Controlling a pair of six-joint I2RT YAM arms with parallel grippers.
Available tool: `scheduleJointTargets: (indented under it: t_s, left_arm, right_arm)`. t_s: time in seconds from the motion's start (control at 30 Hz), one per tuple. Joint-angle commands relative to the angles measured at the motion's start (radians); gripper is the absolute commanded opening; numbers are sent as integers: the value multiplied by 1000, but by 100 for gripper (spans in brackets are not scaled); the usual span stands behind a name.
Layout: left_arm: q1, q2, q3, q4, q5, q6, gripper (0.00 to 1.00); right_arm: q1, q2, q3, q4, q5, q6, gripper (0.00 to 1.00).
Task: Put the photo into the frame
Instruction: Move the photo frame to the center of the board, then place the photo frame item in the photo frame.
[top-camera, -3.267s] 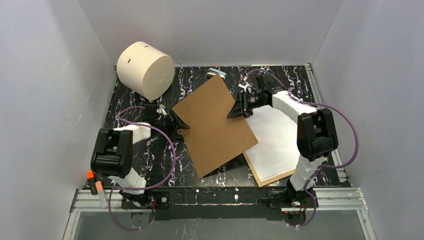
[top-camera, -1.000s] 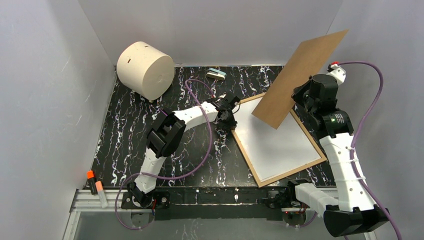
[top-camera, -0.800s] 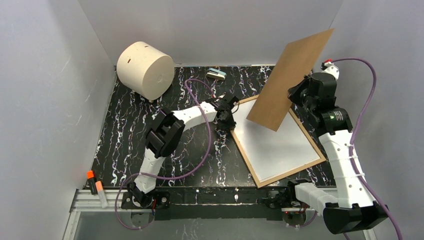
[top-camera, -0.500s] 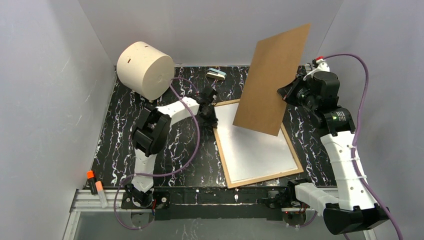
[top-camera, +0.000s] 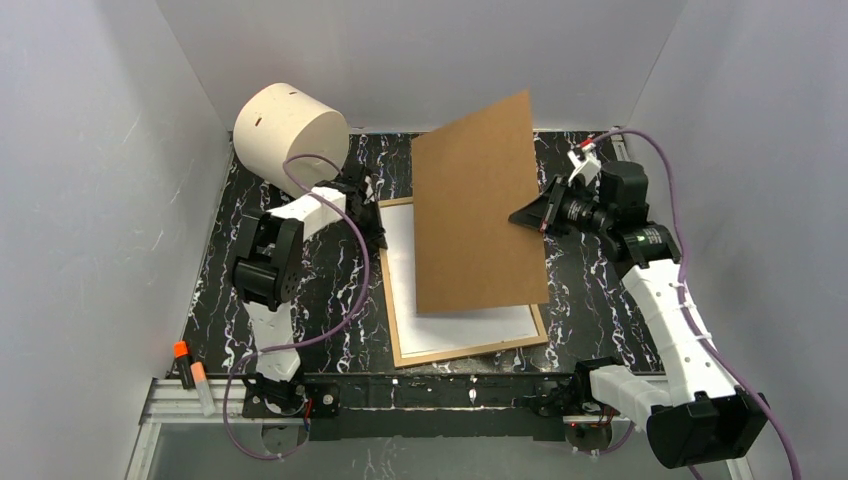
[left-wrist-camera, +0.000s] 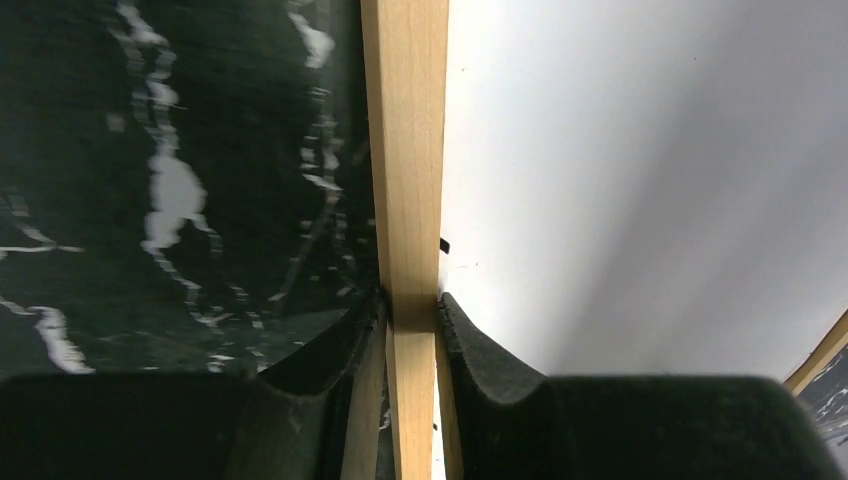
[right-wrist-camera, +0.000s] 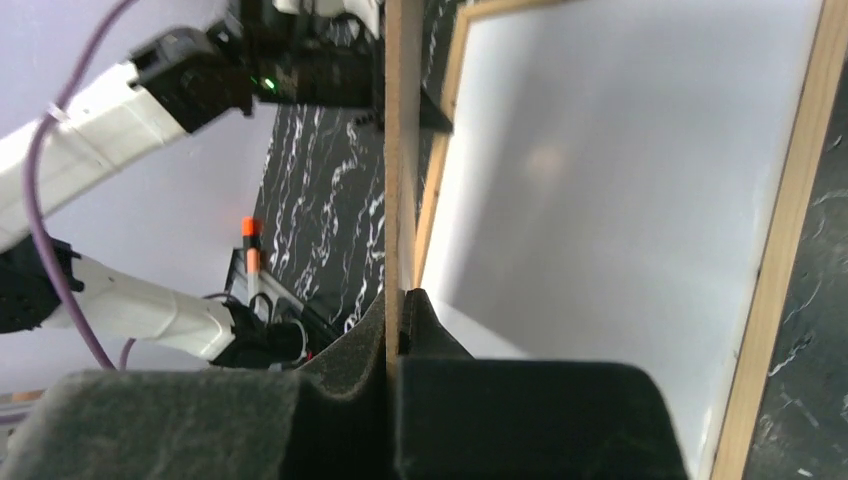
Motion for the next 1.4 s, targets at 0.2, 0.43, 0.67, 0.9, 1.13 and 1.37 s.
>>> scheduleJointTargets:
  t_s: [0.2,0.43,0.67,0.9,1.13,1.37]
  left_arm:
    - [126,28,-22,-49,11,133,8]
    - [130,61,4,-41,63,119,16]
    - [132,15,36,-58,90,100,28]
    - [134,-40,46,-86,86,108,35]
    - [144,-98,50,-102,49,113,41]
    - [147,-119,2,-61,2,105,31]
  right_arm:
    - [7,51,-216,390,-210,113,1]
    - [10,143,-297,573,-250,115,1]
    - [11,233,-339,667,-282,108,1]
    - [10,281,-358,678,-380,113,1]
    - [10,314,-359,603,-407,106,1]
    - [11,418,-324,483,-388,36,1]
